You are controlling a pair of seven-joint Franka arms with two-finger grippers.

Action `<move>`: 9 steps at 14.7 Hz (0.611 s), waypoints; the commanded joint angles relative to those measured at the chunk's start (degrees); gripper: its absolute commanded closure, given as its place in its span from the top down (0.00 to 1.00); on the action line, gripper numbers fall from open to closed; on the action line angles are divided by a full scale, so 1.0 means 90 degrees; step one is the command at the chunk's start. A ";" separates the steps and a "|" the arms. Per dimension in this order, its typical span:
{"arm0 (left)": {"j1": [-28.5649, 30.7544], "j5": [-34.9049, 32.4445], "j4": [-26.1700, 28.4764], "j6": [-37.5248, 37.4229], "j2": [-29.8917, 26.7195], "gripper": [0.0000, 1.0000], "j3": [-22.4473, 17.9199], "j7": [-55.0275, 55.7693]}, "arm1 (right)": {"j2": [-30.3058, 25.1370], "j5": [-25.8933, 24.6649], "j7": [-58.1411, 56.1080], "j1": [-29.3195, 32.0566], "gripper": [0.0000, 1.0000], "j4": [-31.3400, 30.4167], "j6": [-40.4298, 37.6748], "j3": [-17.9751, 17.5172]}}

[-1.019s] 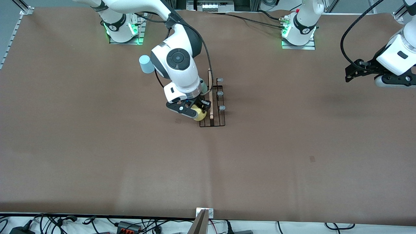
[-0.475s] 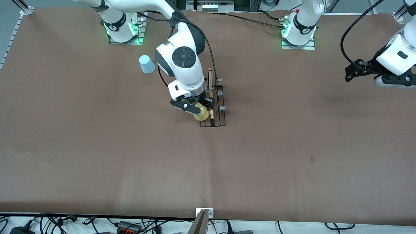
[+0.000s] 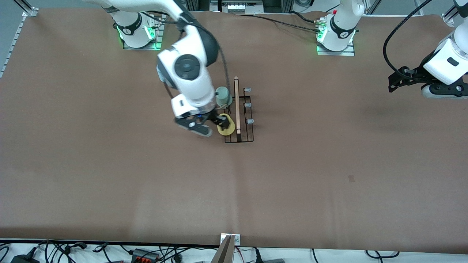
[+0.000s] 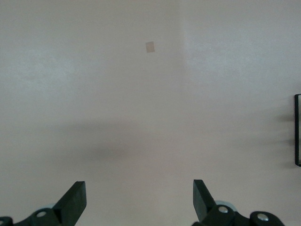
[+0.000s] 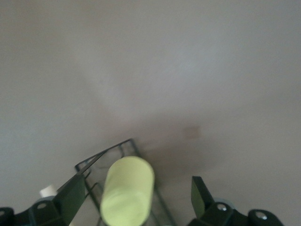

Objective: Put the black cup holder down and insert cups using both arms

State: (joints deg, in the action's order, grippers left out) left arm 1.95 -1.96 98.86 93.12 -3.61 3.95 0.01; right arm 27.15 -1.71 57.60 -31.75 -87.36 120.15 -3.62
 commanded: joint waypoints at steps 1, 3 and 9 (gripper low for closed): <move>-0.0021 0.0081 -0.0057 -0.0102 -0.0009 1.00 -0.0029 -0.0089 | -0.0914 0.0004 -0.0939 0.0820 1.00 -0.0478 -0.0459 -0.0087; -0.0021 0.0081 -0.0057 -0.0102 -0.0009 1.00 -0.0029 -0.0089 | -0.1451 0.0004 -0.1408 0.1493 1.00 -0.0790 -0.0576 -0.0087; -0.0021 0.0081 -0.0067 -0.0102 -0.0009 1.00 -0.0019 -0.0079 | -0.2196 0.0092 -0.3721 0.3115 1.00 -0.0646 -0.1698 0.0050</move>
State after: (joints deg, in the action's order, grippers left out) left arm 1.95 -1.96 98.86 93.07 -3.60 3.95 0.01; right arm 9.94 -1.67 30.22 -7.92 -92.42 107.35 -2.88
